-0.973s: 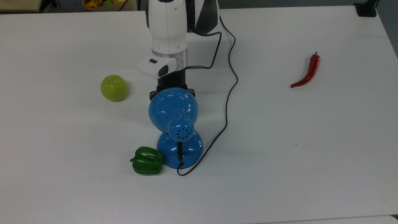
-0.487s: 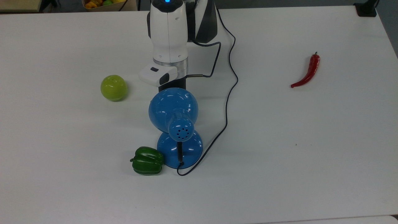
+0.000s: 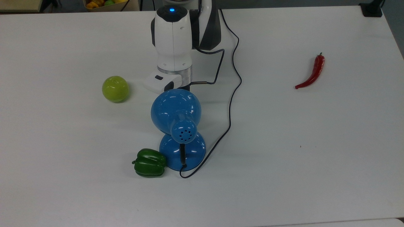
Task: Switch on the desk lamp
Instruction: 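Press the lamp base switch down with the gripper fingers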
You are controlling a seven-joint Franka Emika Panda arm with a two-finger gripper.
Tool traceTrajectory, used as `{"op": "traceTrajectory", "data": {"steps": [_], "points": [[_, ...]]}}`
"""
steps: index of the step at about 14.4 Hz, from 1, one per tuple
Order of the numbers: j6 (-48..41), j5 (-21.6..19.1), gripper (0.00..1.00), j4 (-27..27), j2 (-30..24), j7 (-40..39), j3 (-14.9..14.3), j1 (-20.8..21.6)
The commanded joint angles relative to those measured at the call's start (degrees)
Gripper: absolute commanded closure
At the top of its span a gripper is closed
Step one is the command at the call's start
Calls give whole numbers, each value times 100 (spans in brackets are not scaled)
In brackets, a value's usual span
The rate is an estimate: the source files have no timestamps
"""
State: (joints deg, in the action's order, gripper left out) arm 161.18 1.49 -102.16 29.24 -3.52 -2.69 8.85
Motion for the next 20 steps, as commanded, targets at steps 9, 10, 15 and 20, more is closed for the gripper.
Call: {"op": "traceTrajectory", "data": {"steps": [9,10,15,20], "points": [[221,141,100,126,135,150,-92,117],[221,184,100,126,161,150,-92,143],[221,307,100,126,249,150,-92,134],[229,334,100,126,311,150,-92,134]]}}
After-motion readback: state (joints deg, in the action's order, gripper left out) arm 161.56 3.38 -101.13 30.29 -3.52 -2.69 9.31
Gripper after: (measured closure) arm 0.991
